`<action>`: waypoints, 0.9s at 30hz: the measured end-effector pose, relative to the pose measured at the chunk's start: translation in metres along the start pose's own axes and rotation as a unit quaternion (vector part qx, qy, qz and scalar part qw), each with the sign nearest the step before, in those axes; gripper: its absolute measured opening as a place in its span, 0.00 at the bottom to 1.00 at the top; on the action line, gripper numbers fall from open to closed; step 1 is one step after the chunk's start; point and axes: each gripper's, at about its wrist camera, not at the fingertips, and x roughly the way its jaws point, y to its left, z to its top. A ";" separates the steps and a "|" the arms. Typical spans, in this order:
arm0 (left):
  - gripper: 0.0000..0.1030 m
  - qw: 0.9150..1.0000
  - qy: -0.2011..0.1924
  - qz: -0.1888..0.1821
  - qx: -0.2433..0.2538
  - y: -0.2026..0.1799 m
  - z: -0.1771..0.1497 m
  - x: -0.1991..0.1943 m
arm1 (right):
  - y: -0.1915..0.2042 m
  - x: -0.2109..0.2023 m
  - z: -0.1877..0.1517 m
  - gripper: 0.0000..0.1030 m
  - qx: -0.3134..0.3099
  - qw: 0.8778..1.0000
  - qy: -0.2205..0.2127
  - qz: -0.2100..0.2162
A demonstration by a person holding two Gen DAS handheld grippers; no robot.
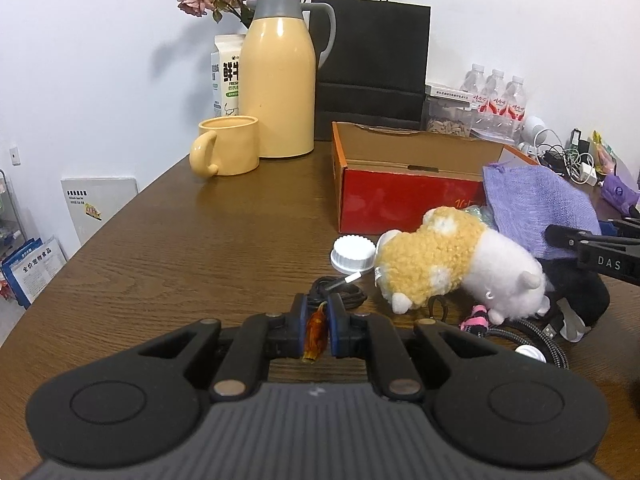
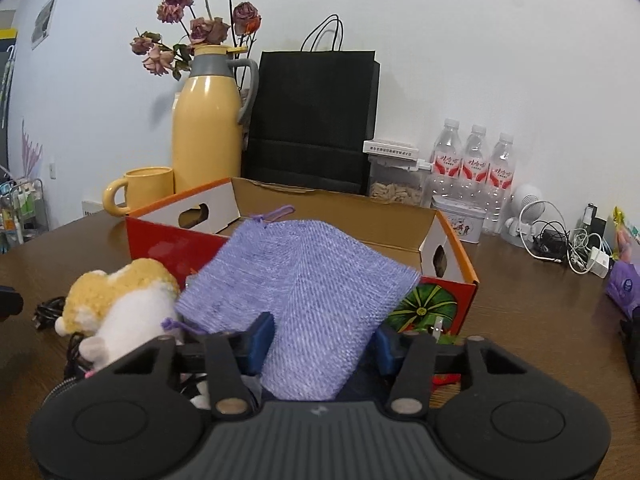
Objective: Organize objects
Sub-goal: 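Grasp the small orange item with the left gripper while the right gripper grasps the purple cloth bag, then carry the orange item and purple bag into the cardboard box and release both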
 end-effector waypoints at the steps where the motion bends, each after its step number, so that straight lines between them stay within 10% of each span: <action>1: 0.11 1.000 0.000 0.000 0.000 0.000 0.000 -0.001 | 0.000 -0.002 0.000 0.31 0.000 1.000 -0.003 0.002; 7: 0.11 1.000 -0.007 -0.004 0.003 -0.003 0.002 -0.007 | -0.003 -0.025 -0.001 0.03 0.018 0.999 -0.026 0.037; 27: 0.11 0.997 -0.058 -0.050 0.014 -0.039 0.041 -0.024 | -0.034 -0.055 0.017 0.01 0.169 0.972 -0.042 0.159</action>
